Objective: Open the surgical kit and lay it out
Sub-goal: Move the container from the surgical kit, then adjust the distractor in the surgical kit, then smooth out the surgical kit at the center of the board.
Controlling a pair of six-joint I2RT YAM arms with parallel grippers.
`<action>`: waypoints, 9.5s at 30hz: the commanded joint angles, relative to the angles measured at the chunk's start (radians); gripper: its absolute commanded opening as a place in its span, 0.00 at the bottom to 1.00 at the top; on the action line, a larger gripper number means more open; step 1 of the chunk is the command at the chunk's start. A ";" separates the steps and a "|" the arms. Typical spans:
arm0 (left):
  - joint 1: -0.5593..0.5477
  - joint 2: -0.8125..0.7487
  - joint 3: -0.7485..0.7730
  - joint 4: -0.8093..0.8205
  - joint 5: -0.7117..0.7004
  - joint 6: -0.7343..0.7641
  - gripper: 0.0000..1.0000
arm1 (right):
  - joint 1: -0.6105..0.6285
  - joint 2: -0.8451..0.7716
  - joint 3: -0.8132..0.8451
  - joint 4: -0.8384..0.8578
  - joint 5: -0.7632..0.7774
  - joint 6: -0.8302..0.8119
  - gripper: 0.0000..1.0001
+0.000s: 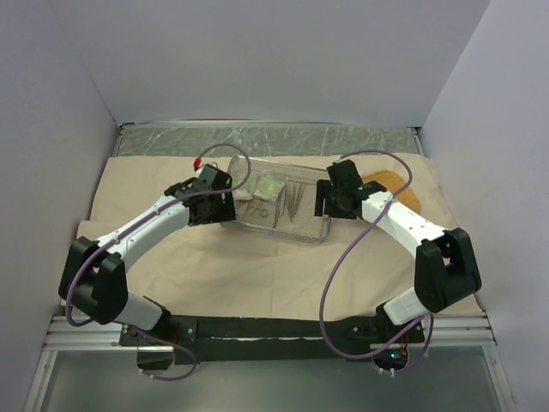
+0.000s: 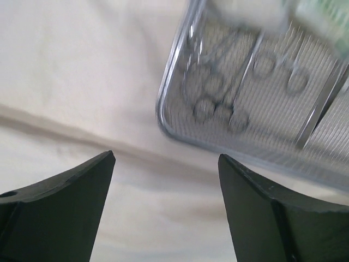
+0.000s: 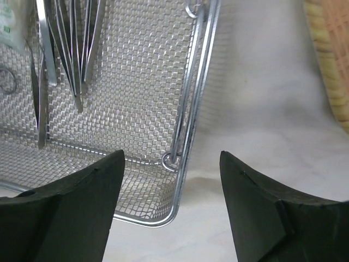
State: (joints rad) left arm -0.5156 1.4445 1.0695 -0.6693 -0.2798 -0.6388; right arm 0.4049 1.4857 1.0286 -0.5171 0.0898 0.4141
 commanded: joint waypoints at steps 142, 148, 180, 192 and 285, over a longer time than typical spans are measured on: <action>0.397 0.723 0.441 -0.021 -0.029 0.034 0.03 | -0.589 0.729 0.705 -0.264 0.011 -0.098 0.12; 0.399 0.764 0.550 -0.050 -0.024 0.039 0.01 | -0.591 0.766 0.778 -0.261 -0.002 -0.097 0.00; 0.512 1.012 1.071 0.125 0.093 0.051 0.32 | -0.701 0.981 1.165 0.091 -0.295 0.034 0.31; 0.512 0.524 0.613 0.082 -0.051 0.021 1.00 | -0.637 0.457 0.639 0.043 -0.095 0.012 0.77; 0.647 0.189 0.142 0.007 -0.076 -0.167 0.98 | -0.637 -0.355 -0.490 0.289 -0.254 0.172 0.95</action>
State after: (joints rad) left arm 0.2913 1.7390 1.1702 -0.6273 -0.2966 -0.8661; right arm -0.3809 1.1751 0.5079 -0.2249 -0.1734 0.6266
